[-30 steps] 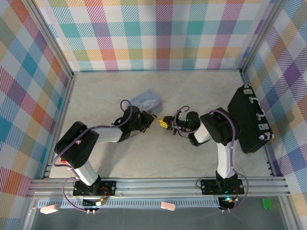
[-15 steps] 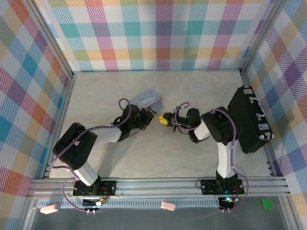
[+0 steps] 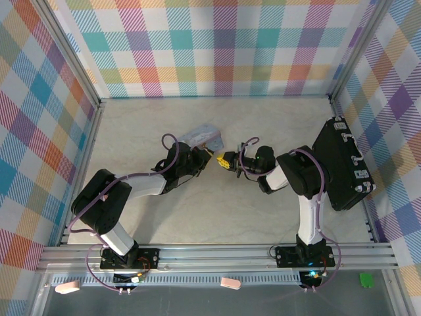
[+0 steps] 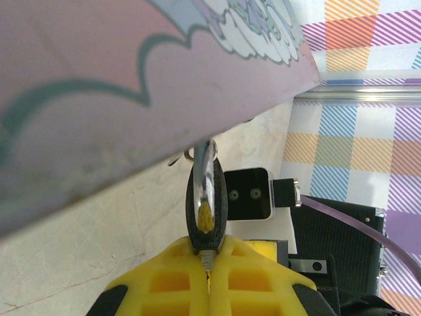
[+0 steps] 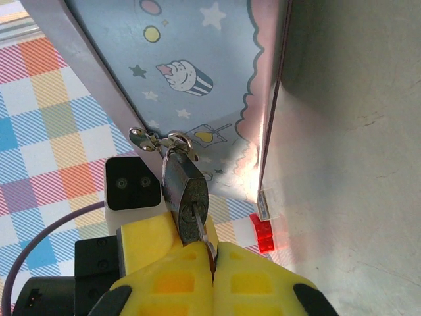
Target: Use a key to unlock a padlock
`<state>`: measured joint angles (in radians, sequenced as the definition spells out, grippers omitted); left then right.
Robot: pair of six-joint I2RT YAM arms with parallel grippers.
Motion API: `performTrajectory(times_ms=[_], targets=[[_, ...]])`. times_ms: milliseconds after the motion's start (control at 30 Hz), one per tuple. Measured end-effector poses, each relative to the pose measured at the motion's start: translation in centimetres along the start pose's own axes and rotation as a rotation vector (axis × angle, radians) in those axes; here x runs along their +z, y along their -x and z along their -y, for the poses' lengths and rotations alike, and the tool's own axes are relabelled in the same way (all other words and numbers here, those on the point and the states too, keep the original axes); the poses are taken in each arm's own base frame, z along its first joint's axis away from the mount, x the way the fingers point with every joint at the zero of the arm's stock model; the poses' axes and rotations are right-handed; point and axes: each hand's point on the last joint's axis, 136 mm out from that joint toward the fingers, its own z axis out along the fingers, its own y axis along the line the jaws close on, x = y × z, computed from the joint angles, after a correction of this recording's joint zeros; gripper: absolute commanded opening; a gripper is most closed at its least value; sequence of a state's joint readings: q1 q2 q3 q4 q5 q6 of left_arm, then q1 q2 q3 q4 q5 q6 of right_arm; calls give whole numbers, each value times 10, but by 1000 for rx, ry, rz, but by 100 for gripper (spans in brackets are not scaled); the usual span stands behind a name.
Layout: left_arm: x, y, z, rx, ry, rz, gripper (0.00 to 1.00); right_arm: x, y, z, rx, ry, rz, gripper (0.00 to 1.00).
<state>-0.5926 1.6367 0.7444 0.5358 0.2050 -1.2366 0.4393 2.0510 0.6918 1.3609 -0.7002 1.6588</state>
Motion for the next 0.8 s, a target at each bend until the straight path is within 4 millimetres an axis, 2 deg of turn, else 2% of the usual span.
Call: performTrajectory(times_ms=[433, 800], targets=[[0, -4, -1, 1, 4, -24, 1, -4, -4, 4, -94, -10, 8, 0], [0, 2, 8, 8, -23, 5, 0, 2, 3, -7, -115, 9, -35, 0]])
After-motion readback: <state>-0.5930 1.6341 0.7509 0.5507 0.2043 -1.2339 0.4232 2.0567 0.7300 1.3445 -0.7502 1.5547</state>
